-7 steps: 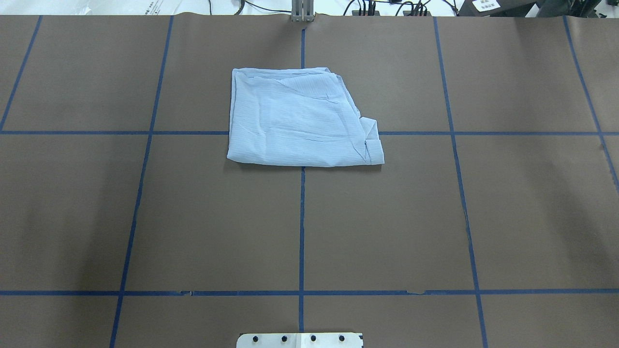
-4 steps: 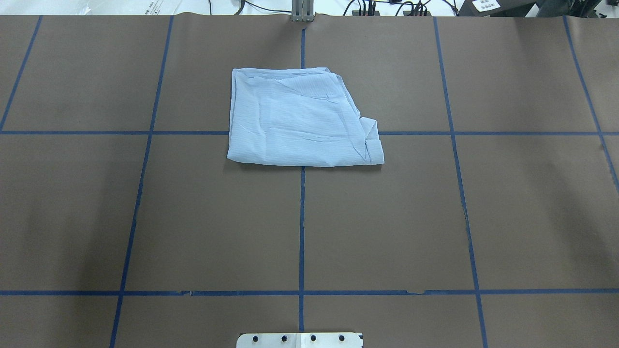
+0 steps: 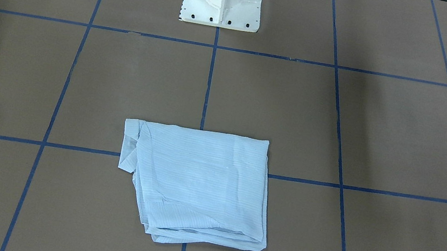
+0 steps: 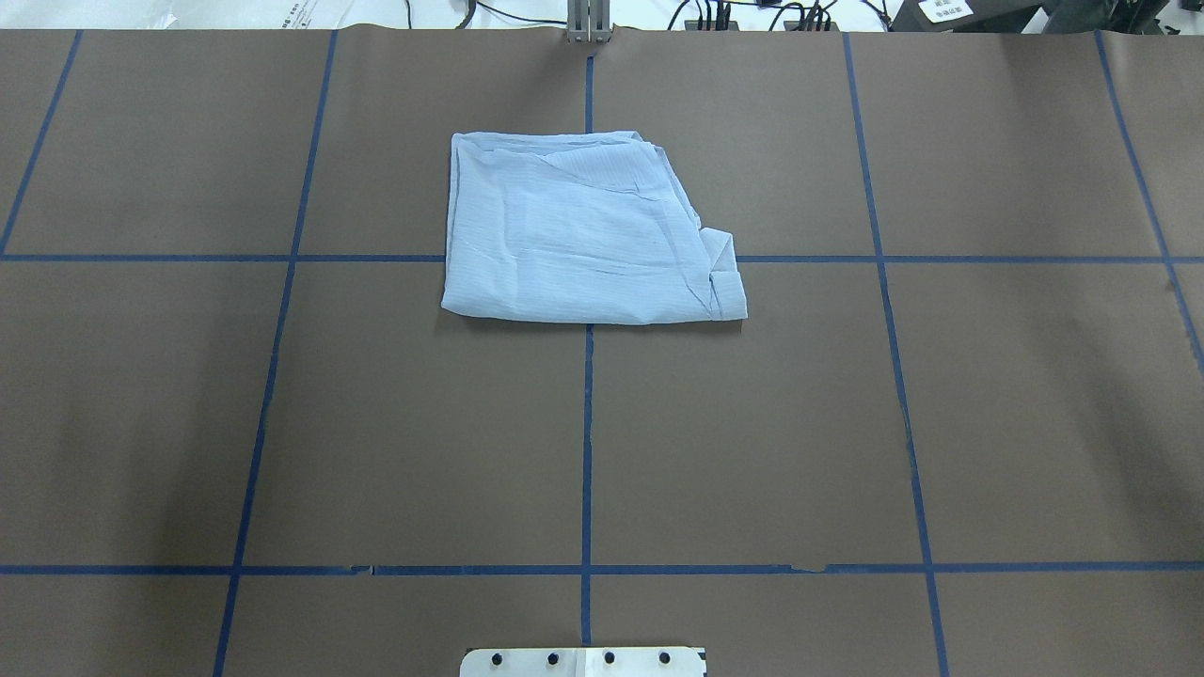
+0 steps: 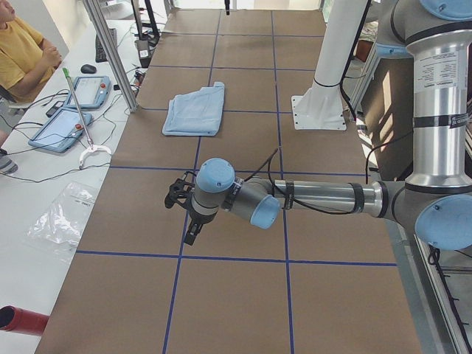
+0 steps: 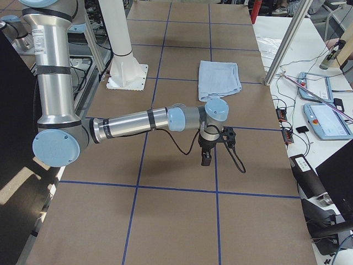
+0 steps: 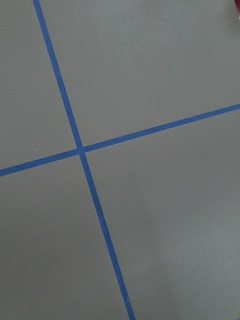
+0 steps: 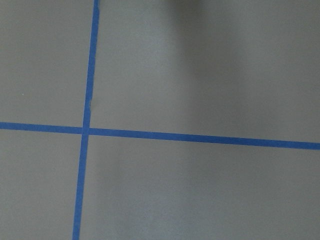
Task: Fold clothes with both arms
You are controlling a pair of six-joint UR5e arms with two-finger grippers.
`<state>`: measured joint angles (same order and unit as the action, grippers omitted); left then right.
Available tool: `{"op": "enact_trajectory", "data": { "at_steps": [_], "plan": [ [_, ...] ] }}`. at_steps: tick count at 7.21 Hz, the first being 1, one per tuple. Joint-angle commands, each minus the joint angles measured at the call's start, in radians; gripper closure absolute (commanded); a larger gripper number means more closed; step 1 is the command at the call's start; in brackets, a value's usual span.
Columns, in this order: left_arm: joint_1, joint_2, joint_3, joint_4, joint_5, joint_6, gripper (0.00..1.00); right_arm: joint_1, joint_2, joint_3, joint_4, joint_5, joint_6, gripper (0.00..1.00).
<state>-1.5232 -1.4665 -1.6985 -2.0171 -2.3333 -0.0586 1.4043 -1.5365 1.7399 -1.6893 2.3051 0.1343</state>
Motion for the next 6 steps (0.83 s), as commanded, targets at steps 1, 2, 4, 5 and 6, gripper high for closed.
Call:
{"op": "enact_trajectory", "data": {
  "at_steps": [1, 2, 4, 5, 6],
  "plan": [
    [0.0, 0.0, -0.023, 0.0, -0.006, -0.003, 0.0, 0.011, -0.043, -0.029, 0.002, -0.004, 0.002, 0.0],
    [0.0, 0.0, -0.024, 0.0, -0.007, -0.004, 0.0, 0.036, -0.06, -0.058, 0.002, -0.003, -0.004, 0.0],
    [0.0, 0.0, -0.023, 0.0, -0.006, -0.004, 0.0, 0.092, -0.068, -0.1, 0.002, 0.014, -0.007, 0.0],
    [0.0, 0.0, -0.023, 0.0, -0.006, -0.004, 0.0, 0.122, -0.074, -0.112, 0.002, 0.054, -0.007, 0.0],
    [0.0, 0.0, -0.023, 0.001, -0.006, -0.004, 0.0, 0.14, -0.076, -0.114, 0.002, 0.062, -0.009, 0.0]
  ]
}}
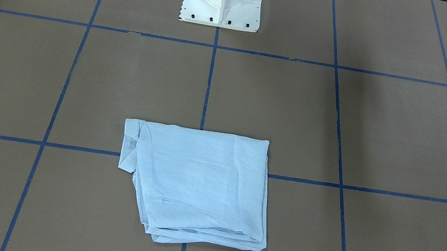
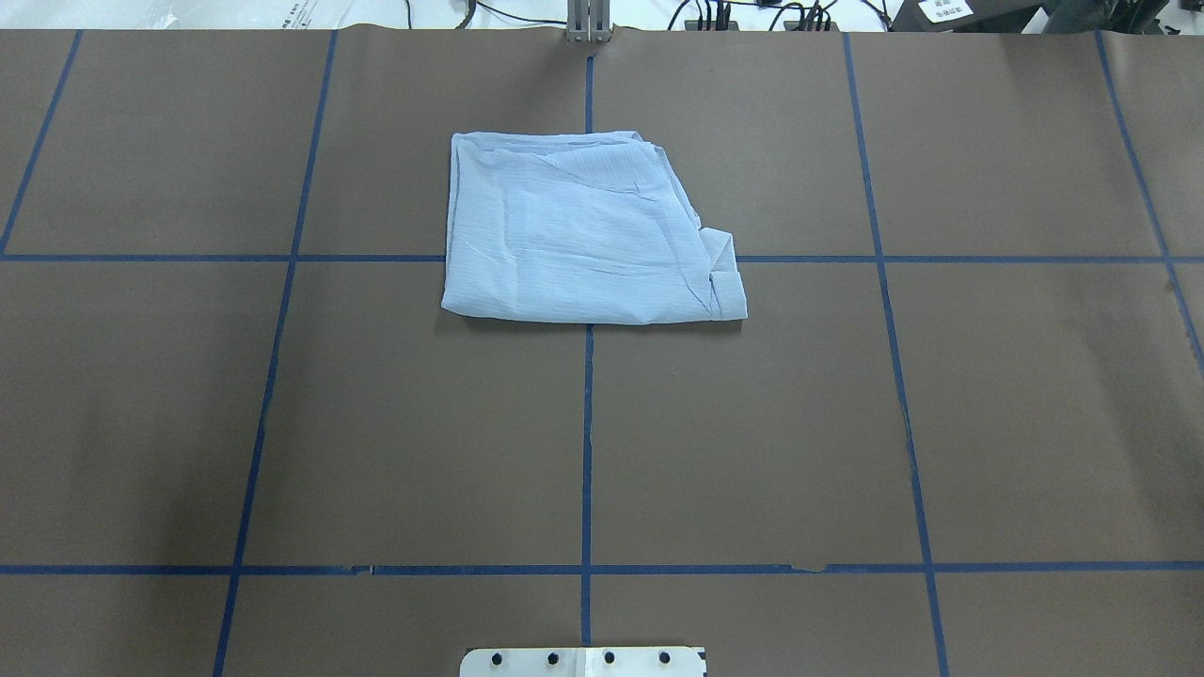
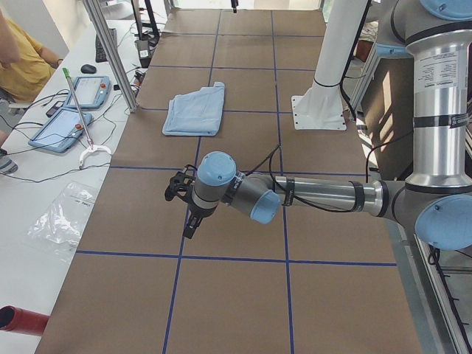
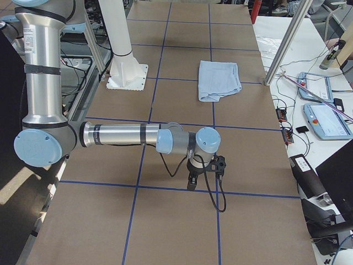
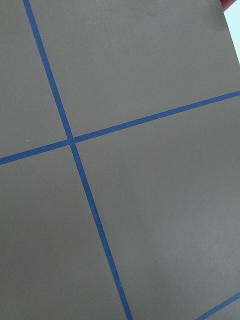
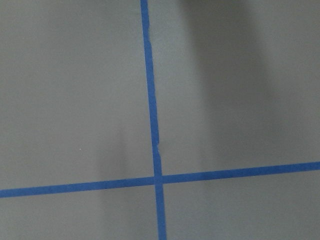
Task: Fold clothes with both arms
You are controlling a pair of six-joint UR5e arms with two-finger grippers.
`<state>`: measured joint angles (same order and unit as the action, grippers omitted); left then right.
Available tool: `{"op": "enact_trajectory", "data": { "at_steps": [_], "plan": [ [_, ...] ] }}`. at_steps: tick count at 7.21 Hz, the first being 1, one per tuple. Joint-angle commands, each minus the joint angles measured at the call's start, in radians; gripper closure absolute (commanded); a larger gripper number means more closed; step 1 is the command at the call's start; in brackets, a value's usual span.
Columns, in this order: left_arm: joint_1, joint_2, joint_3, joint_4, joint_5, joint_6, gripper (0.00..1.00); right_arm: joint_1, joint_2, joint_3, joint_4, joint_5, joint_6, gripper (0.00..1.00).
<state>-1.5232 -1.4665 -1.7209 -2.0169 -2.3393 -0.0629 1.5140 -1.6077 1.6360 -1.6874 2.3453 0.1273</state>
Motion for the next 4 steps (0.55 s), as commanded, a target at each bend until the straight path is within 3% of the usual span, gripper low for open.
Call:
{"op": "enact_trajectory", "data": {
  "at_steps": [1, 4],
  "plan": [
    [0.0, 0.0, 0.001, 0.0, 0.0, 0.0, 0.0, 0.034, -0.008, -0.01, 0.0, 0.022, 0.0, 0.0],
    [0.002, -0.001, 0.012, 0.003, 0.005, -0.002, 0.0, 0.034, -0.008, -0.013, 0.0, 0.064, 0.0, 0.0]
  ]
}}
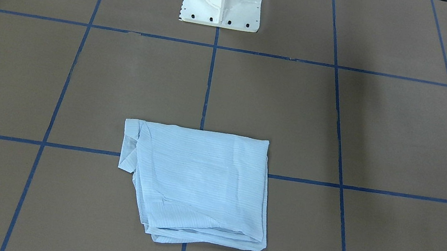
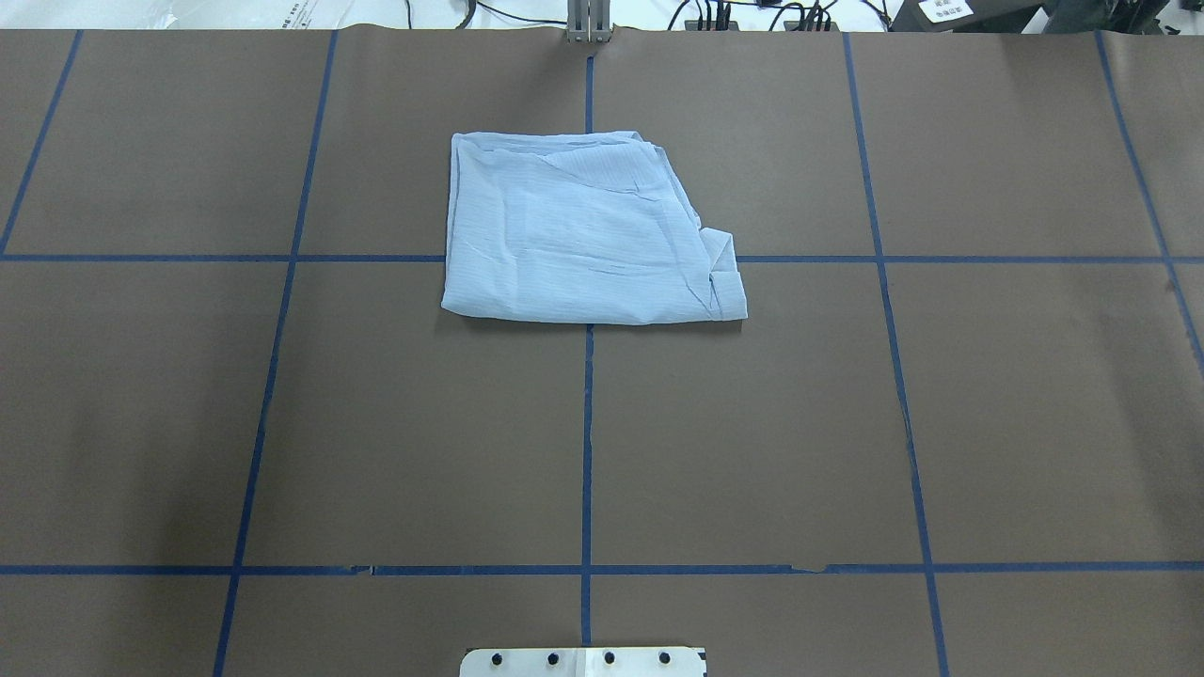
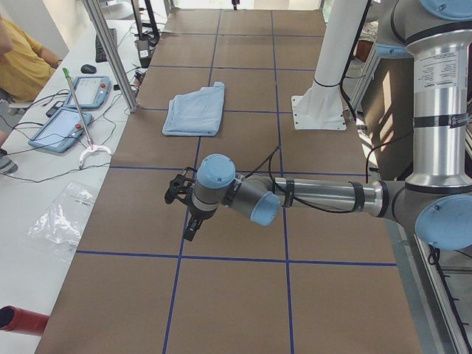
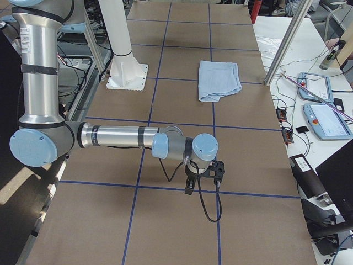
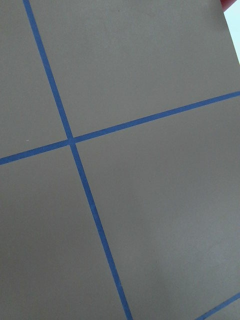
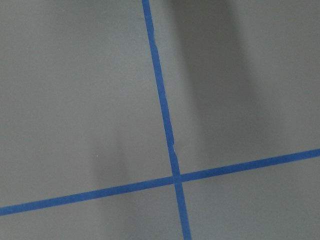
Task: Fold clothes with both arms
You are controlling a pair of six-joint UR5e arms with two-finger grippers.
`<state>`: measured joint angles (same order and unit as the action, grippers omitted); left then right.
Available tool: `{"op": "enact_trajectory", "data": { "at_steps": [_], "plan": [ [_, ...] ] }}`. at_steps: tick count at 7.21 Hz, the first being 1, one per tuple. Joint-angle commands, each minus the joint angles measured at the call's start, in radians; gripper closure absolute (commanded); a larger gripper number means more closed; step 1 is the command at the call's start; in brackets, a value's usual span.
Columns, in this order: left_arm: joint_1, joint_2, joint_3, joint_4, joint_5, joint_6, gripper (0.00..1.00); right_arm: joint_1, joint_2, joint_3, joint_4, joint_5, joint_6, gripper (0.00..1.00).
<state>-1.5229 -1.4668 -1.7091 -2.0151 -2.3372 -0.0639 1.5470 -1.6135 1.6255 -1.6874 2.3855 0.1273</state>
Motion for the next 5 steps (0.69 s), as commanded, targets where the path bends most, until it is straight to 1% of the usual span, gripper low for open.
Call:
{"op": "enact_trajectory", "data": {
  "at_steps": [1, 5],
  "plan": [
    [0.001, -0.001, 0.006, -0.001, 0.002, -0.001, 0.0, 0.001, 0.0, -0.003, 0.0, 0.03, 0.0, 0.0],
    [0.001, -0.003, -0.003, 0.001, -0.002, -0.001, 0.0, 0.001, 0.015, 0.002, 0.002, 0.029, 0.0, 0.0]
  ]
}}
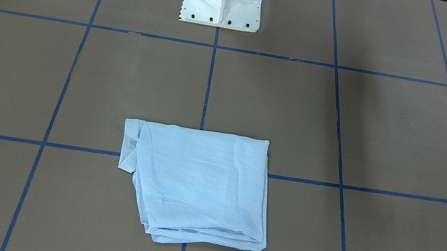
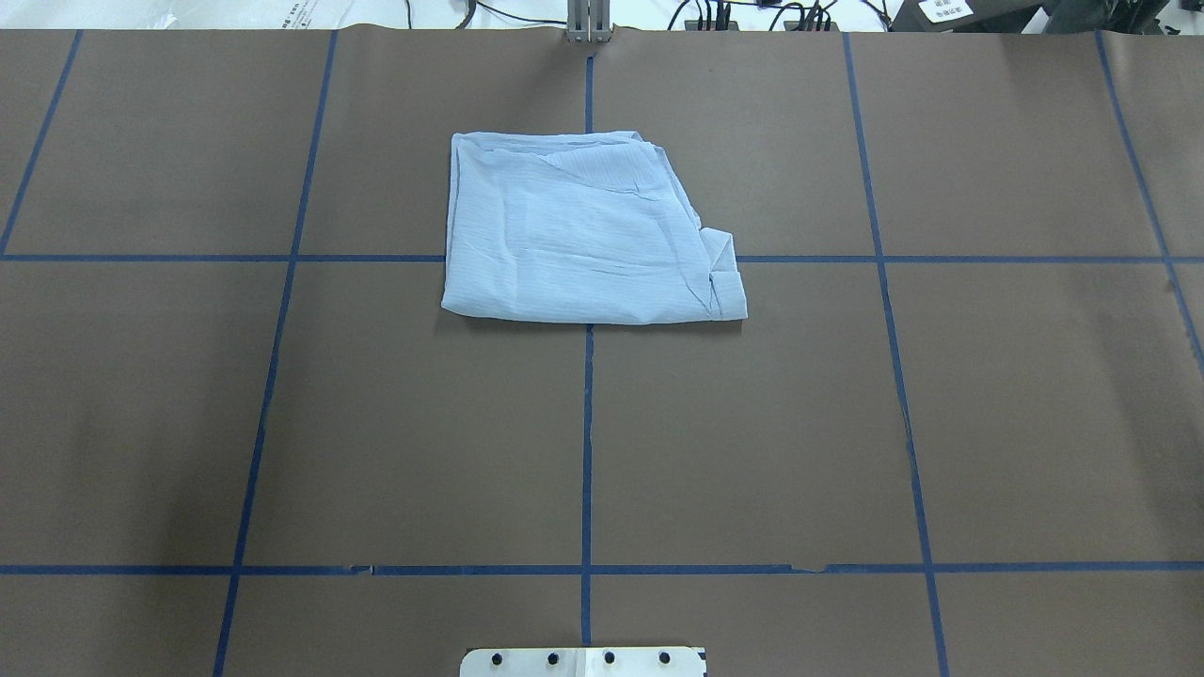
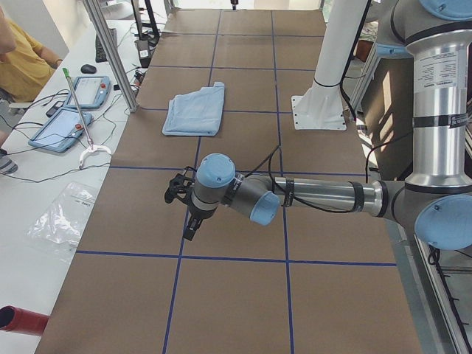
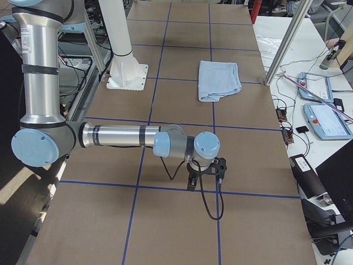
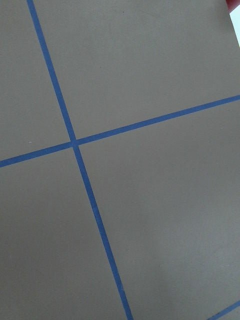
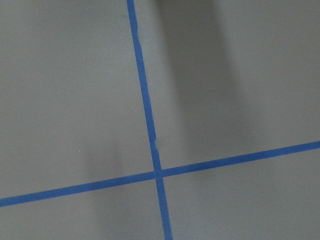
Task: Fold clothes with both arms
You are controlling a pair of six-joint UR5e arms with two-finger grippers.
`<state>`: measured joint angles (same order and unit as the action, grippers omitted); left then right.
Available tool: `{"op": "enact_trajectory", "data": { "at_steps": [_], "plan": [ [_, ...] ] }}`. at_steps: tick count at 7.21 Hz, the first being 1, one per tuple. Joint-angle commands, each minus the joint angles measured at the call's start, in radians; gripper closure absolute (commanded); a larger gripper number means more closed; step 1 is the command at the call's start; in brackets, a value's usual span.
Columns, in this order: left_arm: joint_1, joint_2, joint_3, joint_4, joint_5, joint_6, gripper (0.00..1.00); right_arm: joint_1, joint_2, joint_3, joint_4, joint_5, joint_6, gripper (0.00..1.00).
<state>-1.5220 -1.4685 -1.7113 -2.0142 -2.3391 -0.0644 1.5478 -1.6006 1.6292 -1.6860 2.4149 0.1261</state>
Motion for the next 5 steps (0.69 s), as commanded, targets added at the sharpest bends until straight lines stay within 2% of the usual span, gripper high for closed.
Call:
{"op": "enact_trajectory", "data": {
  "at_steps": [1, 5],
  "plan": [
    [0.0, -0.001, -0.001, 0.0, 0.001, 0.0, 0.0, 0.0, 0.004, 0.001, 0.0, 0.0, 0.003, 0.0],
    [0.002, -0.007, -0.022, -0.001, 0.001, 0.002, 0.0, -0.003, 0.011, 0.004, 0.002, 0.0, 0.001, 0.0]
  ]
}}
